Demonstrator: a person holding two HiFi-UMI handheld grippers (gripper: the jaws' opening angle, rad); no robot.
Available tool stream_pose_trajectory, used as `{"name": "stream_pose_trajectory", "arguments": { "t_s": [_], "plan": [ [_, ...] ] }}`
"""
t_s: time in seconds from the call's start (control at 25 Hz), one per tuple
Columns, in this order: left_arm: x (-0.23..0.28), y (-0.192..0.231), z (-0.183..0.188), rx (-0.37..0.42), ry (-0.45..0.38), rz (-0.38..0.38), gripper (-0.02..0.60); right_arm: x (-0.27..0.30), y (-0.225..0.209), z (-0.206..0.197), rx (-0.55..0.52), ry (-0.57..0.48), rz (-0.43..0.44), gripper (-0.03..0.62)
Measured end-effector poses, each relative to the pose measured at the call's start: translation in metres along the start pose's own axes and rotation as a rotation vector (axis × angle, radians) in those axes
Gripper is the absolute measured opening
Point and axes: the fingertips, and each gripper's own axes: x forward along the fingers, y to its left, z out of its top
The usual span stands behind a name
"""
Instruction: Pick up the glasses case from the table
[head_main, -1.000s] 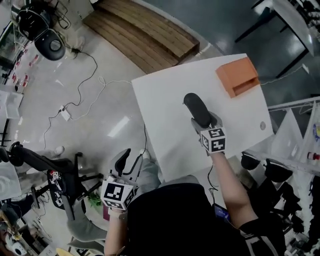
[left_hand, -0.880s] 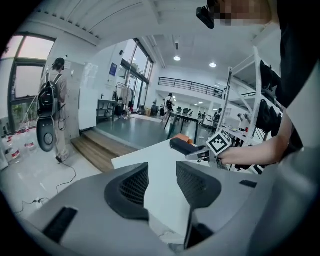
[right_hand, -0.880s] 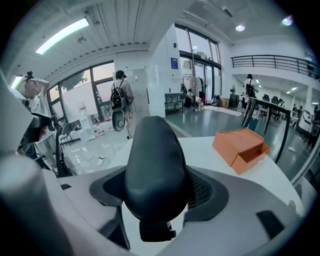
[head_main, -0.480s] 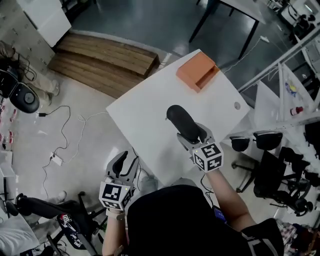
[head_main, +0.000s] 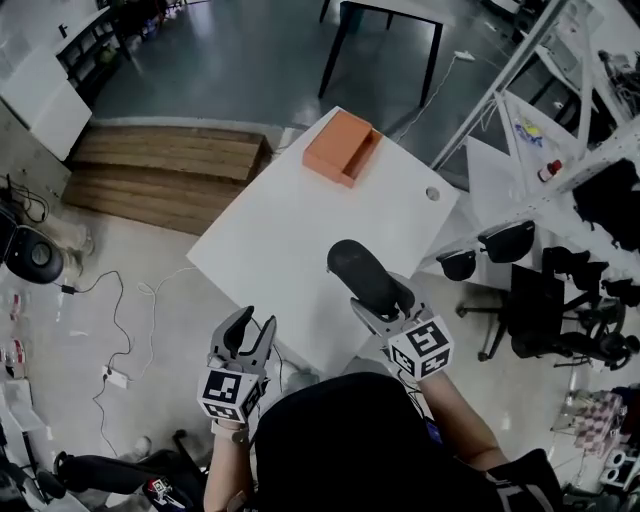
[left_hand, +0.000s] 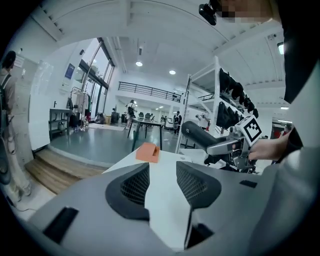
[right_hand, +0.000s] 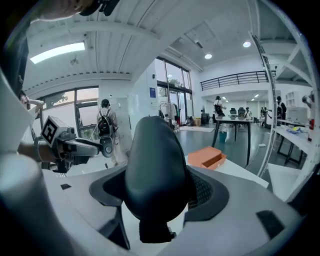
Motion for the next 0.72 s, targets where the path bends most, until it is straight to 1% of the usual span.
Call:
{"name": "stream_pose_trajectory", "arguments": {
  "t_s": [0.16, 0.32, 0.52, 0.72],
  "plan": [
    [0.007, -0.008, 0.004, 0.020, -0.007, -0.060, 0.181, -0.022, 0.005, -0.006, 0.016, -0.010, -0.042, 0.344],
    [0.011, -0.013, 0.007, 0.033, -0.007, -0.101, 0.181, -0.037, 0.012, -0.006, 0.026, -0.038, -0.074, 0.344],
    [0.016, -0.020, 0.007, 0.043, -0.010, -0.137, 0.180, -0.044, 0.021, -0.013, 0.037, -0.060, -0.099, 0.344],
    [0.021, -0.023, 0.010, 0.050, -0.015, -0.156, 0.179, -0.047, 0.023, -0.017, 0.036, -0.067, -0.112, 0.344]
  ]
}}
